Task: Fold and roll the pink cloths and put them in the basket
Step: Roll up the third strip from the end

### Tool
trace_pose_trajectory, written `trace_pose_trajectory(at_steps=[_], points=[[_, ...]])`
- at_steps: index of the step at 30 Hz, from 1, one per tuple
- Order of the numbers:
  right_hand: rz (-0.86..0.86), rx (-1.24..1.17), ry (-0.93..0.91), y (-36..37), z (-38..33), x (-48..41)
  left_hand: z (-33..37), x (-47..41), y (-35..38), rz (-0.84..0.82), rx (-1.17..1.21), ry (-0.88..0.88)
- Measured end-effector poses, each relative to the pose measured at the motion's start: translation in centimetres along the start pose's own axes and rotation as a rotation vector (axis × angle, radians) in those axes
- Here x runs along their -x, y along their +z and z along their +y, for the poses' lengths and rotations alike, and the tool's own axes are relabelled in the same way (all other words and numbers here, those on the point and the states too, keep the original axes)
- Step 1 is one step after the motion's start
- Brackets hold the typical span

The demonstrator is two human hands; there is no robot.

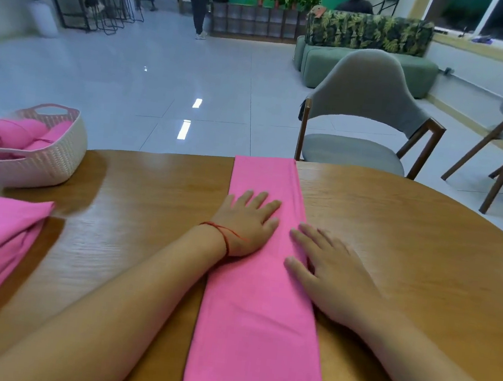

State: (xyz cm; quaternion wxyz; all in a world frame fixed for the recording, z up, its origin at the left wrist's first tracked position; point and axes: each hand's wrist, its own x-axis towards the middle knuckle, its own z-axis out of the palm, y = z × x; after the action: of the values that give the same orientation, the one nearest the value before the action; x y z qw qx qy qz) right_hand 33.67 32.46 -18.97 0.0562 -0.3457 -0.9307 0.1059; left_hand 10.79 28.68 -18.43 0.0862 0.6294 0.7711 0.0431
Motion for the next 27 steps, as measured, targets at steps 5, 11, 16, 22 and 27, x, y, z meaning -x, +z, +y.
trace_pose_trajectory(at_steps=[5,11,16,22,27], points=[[0.165,-0.167,0.069,0.2,0.6,2.7,1.7,9.2,1.3,0.017,0.019,0.025],[0.210,-0.279,0.183,0.4,-1.5,4.6,3.8,17.4,1.8,-0.001,0.018,0.078],[0.243,-0.287,0.198,0.5,-1.6,6.0,4.5,21.0,2.1,-0.010,0.037,0.146],[0.262,-0.276,0.154,0.9,-1.9,7.5,4.4,24.2,2.8,0.109,0.132,0.249],[0.285,-0.396,-0.128,0.6,-2.0,9.6,4.4,24.0,3.3,0.463,0.153,0.460]])
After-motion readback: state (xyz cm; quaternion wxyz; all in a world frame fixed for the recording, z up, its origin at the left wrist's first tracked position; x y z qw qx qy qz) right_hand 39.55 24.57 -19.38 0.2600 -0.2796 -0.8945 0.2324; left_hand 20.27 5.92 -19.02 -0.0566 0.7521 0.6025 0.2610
